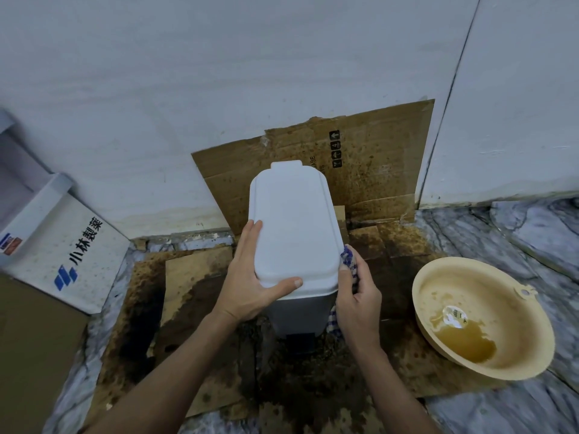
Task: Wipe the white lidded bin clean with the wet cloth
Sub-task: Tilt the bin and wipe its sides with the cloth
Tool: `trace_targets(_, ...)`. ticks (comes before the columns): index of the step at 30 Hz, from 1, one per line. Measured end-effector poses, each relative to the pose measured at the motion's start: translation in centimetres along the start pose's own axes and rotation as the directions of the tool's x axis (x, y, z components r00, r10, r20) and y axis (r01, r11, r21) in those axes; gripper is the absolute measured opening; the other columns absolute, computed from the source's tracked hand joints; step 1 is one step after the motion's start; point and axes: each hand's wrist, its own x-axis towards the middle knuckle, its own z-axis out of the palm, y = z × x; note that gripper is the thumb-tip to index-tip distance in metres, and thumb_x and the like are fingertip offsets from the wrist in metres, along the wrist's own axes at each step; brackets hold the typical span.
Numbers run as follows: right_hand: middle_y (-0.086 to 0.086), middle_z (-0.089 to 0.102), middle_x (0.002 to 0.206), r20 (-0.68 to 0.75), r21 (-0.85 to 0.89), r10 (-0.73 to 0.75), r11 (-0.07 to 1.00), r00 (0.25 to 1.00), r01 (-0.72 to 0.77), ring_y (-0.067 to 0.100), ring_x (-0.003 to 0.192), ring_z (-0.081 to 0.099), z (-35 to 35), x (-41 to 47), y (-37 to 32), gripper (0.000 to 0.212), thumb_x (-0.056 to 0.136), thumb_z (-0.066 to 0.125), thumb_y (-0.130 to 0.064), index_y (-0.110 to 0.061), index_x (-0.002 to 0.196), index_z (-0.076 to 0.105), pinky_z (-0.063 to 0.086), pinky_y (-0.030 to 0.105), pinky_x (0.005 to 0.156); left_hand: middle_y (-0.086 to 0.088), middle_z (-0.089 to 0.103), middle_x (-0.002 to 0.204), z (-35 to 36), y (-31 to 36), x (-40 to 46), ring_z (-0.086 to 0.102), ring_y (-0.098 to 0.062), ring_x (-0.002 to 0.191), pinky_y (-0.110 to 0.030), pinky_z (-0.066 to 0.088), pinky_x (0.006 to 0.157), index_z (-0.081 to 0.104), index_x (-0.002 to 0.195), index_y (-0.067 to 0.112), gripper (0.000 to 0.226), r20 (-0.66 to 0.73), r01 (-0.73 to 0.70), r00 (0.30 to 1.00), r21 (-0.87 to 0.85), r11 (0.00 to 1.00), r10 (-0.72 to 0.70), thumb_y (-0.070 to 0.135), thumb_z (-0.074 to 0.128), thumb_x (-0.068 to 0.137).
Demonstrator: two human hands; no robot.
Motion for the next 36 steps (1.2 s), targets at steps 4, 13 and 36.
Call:
trace_targets(4, -0.009, 0.056, 0.141, 0.061, -0.046, -0.035, 0.998, 0.998, 0.038, 0.001, 0.125, 0.052, -0.4, 0.7, -0.1, 0.044, 0.103, 0.045, -0.028, -0.022, 0.147, 0.045, 0.049, 0.022, 0.1, 0.041, 0.019, 0.155, -0.6, 0.7, -0.3, 0.027, 0.02, 0.136, -0.016, 0.026, 0.113, 0.006, 0.158, 0.045, 0.124, 0.006, 0.01, 1.0, -0.063, 0.998, -0.009, 0.066, 0.085, 0.066)
trace_targets(13, -0.01, 0.068, 0.097, 0.267, -0.187, -0.157, 0.959, 0.951, 0.211, 0.002, 0.082, 0.062, -0.6, 6.4, -3.8, 0.024, 0.105, 0.043, -0.023, -0.025, 0.121, 0.06, 0.045, 0.015, 0.066, 0.021, 0.041, 0.145, -2.7, 2.3, -0.1, 0.043, 0.002, 0.13, -0.02, 0.038, 0.096, 0.022, 0.151, 0.044, 0.11, 0.138, -0.013, 0.99, -0.028, 1.0, 0.017, 0.066, 0.087, 0.065)
trace_targets(36, -0.001, 0.041, 0.151, 0.542, -0.637, -0.271, 0.485, 0.795, 0.6, 0.023, 0.142, 0.032, -0.7, 3.0, -5.8, 0.065, 0.092, 0.035, -0.069, -0.027, 0.139, 0.053, 0.025, 0.05, 0.118, 0.007, 0.019, 0.171, -4.1, 7.4, -2.9, 0.02, -0.012, 0.155, -0.03, 0.019, 0.123, 0.02, 0.164, 0.025, 0.075, 0.084, -0.037, 0.996, 0.136, 0.99, 0.026, 0.053, 0.051, 0.102)
